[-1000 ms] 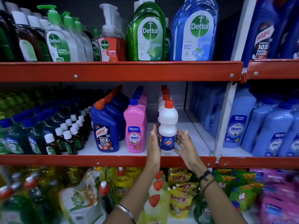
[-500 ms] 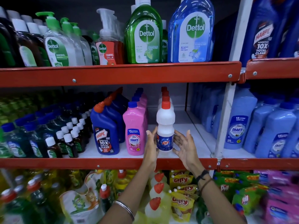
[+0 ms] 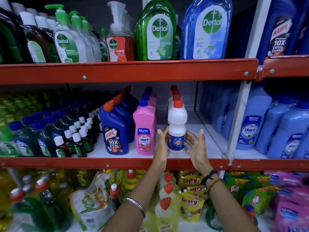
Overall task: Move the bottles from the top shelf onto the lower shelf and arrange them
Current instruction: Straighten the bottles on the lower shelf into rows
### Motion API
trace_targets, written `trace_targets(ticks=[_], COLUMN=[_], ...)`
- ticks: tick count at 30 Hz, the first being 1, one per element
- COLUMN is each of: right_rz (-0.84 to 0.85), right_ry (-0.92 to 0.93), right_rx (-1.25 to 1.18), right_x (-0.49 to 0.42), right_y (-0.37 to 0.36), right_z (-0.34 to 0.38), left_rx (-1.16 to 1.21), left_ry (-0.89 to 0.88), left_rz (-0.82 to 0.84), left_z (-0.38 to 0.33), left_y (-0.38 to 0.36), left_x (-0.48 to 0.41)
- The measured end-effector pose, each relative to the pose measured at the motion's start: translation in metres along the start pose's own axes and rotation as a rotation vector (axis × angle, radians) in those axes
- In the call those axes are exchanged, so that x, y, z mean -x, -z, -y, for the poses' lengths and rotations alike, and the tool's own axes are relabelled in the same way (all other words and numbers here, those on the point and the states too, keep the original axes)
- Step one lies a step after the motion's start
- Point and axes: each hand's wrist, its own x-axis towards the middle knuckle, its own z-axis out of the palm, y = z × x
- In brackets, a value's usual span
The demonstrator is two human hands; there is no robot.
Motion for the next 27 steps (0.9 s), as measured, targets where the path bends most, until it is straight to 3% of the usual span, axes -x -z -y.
trace_targets(ticks=[2, 5, 7, 9, 12, 17, 27], right_rz=[-0.1, -0.329, -0.25, -0.075, 0.084, 0.102, -0.012], right_ry=[0.064, 0.314, 0.422, 0.381, 0.221, 0.047, 0.057], right_rx=[0.08, 0.16, 0.182, 0.192, 0.188, 0.111, 0.076], right_x=[0.006, 0.03, 0.042, 0.043, 0.035, 0.018, 0.013], right_y=[-0.007, -0.025, -0.04, -0.058, -0.083, -0.098, -0.103], right_z=[-0.005, -0.018, -0.029, -0.04, -0.044, -0.04, -0.041], left_rx=[-0.026, -0.126, -0.206, -0.227, -0.181, -0.168, -0.273], left_ry=[-0.043, -0.376, -0.6, -0.666, -0.549, -0.331, -0.303], left_rz=[-0.008, -0.121, -0.267, -0.389, -0.391, -0.209, -0.122], left_z=[0.003, 0.012, 0.021, 0.023, 0.013, -0.002, -0.01], left_y=[0.003, 0.014, 0.03, 0.049, 0.074, 0.092, 0.098], left_x=[0.004, 0.021, 0.027, 0.024, 0.016, -0.001, 0.001])
